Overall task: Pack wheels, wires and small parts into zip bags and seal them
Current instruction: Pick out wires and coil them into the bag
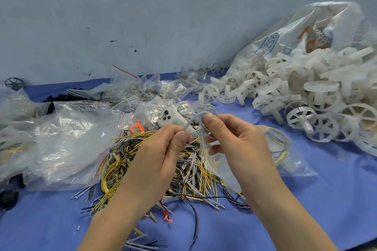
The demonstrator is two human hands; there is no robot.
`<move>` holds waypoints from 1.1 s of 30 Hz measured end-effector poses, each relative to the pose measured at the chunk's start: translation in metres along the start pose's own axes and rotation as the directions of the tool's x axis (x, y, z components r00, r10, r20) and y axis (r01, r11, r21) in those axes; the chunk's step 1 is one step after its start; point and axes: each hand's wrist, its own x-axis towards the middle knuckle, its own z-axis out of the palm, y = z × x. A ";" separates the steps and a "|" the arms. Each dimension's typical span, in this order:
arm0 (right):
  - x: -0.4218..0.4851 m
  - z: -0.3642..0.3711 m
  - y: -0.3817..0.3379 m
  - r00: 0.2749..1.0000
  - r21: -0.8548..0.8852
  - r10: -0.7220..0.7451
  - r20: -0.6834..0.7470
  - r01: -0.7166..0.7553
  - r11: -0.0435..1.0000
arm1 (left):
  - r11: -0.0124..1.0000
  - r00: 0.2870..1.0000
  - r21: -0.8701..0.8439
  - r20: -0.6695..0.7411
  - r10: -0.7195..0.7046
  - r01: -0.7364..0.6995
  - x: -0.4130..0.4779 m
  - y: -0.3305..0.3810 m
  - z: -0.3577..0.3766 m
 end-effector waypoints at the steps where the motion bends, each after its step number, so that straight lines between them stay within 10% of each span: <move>1: 0.000 0.000 0.000 0.999 0.054 0.036 0.016 -0.037 0.998 | 0.999 1.000 -0.037 0.017 -0.007 0.007 0.000 0.000 -0.001; 16: -0.002 0.000 -0.002 0.920 0.540 0.048 0.388 -0.269 0.798 | 0.574 0.918 -0.725 0.372 -0.137 0.380 0.006 -0.001 -0.006; 29: -0.002 -0.001 -0.001 0.884 0.596 0.085 0.460 -0.378 0.708 | 0.631 0.905 -0.664 0.395 -0.159 0.401 0.005 0.000 -0.001; 33: 0.000 -0.001 0.004 0.883 0.761 0.117 0.455 -0.454 0.464 | 0.648 0.900 -0.646 0.407 -0.155 0.404 0.004 0.003 0.006</move>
